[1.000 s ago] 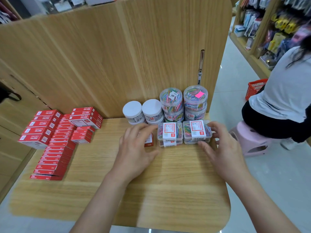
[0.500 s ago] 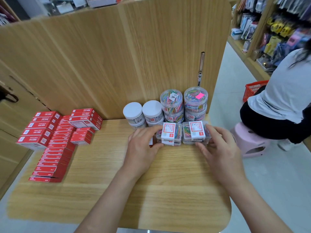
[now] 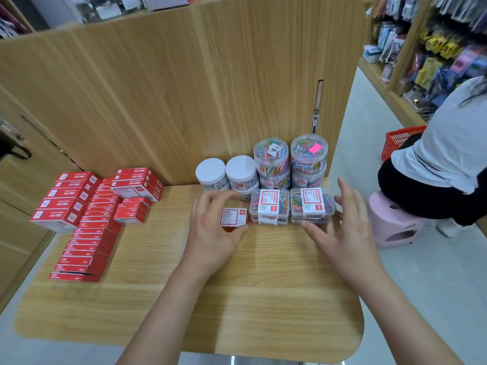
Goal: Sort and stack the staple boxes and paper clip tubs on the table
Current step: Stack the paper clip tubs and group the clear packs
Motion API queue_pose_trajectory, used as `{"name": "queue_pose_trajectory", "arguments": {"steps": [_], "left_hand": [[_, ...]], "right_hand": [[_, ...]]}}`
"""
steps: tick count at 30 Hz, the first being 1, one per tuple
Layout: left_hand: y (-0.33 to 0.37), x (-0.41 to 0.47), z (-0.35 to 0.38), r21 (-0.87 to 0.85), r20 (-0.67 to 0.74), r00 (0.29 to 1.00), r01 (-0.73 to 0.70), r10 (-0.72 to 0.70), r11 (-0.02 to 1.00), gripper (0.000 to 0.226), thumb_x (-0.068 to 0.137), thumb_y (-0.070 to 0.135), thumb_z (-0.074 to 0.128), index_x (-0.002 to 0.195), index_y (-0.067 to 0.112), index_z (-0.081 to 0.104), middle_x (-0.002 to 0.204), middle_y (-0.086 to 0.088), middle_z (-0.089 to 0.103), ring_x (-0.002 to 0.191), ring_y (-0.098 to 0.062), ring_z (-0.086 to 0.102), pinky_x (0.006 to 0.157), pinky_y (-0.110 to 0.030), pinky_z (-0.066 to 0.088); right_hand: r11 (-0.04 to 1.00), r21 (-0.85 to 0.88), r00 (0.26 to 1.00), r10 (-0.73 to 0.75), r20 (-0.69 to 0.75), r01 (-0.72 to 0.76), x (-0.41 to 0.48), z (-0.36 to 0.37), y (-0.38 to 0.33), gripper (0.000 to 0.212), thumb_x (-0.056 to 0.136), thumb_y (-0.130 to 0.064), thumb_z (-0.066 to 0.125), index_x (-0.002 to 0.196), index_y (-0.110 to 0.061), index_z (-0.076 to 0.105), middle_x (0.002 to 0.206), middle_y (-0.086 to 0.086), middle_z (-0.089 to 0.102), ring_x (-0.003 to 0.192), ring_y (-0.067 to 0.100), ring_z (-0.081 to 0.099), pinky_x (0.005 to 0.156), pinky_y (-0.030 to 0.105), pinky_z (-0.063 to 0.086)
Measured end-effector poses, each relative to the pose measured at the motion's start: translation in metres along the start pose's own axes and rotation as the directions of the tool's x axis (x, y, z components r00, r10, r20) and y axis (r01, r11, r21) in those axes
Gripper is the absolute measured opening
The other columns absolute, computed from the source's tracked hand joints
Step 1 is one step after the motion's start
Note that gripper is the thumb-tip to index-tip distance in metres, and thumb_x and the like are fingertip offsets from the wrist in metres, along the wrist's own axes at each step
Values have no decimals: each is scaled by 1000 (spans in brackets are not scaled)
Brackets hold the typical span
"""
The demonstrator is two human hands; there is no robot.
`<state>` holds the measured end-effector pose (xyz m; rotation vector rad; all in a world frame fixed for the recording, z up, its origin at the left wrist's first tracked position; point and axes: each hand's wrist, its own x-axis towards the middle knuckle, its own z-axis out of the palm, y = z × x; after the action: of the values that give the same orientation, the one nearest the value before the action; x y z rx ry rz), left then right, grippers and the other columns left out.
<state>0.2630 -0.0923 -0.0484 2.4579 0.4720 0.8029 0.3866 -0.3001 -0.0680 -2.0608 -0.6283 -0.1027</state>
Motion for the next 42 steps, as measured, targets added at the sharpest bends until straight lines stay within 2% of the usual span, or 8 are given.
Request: {"name": "queue_pose_trajectory", "arguments": {"steps": [5,12,17,19,24,31,36,42], "left_hand": [[-11,-7,2,-11,22,995,94,-93,996,38,60,15,88,92,23,70,97,3,52,89,-17,57,82,-30,47],[-21,-1,14,-18,-40,998,46,-47,999,35,61,0,85,91,12,72,97,0,54,84,-12,55,78,-3,37],[-20,6,20,-11,-31,998,45,-46,999,35,63,2,83,94,13,71,100,0,54,86,-20,59,77,-31,49],[-18,7,21,-12,-18,998,57,-57,998,37,62,7,84,96,15,71,103,-1,54,90,-20,58,80,-34,49],[-6,2,21,19,70,997,28,-29,999,56,58,43,83,109,29,66,118,5,47,106,-12,41,96,-15,29],[1,-1,27,93,-3,997,80,-80,992,50,61,38,85,105,24,68,114,-3,54,100,-22,47,89,-14,28],[4,-4,27,114,0,997,74,-75,991,49,64,39,83,107,25,66,115,-3,53,101,-24,47,89,-16,29],[4,-5,26,152,7,997,77,-79,985,48,65,43,81,107,26,66,114,-3,53,102,-24,47,87,-18,30]], "right_hand": [[1000,14,999,7,35,-7,5,7,-7,99,74,-33,78,150,-16,17,152,3,31,139,17,30,107,24,26],[999,-26,999,-42,-7,41,5,13,-6,91,74,-27,79,147,-11,27,140,8,46,128,24,43,91,8,23],[997,-9,997,-73,22,73,7,12,-7,85,74,-25,79,145,-18,33,123,3,60,110,21,58,83,15,34],[996,-13,996,-88,31,88,9,10,-6,84,73,-22,80,144,-17,34,118,0,61,106,20,59,80,9,31],[995,22,991,-101,89,100,13,5,-6,86,72,-19,81,144,-18,34,111,-13,54,99,3,51,81,-8,25],[993,18,991,-116,73,115,11,7,-6,85,74,-22,80,144,-20,33,110,-14,53,98,-2,47,82,-7,25],[993,6,991,-120,66,119,10,9,-5,85,76,-24,78,145,-21,30,113,-11,53,105,12,55,81,9,33],[991,-13,989,-132,71,133,9,8,-6,82,76,-25,77,144,-20,31,110,-11,53,100,8,52,77,7,30]]}}
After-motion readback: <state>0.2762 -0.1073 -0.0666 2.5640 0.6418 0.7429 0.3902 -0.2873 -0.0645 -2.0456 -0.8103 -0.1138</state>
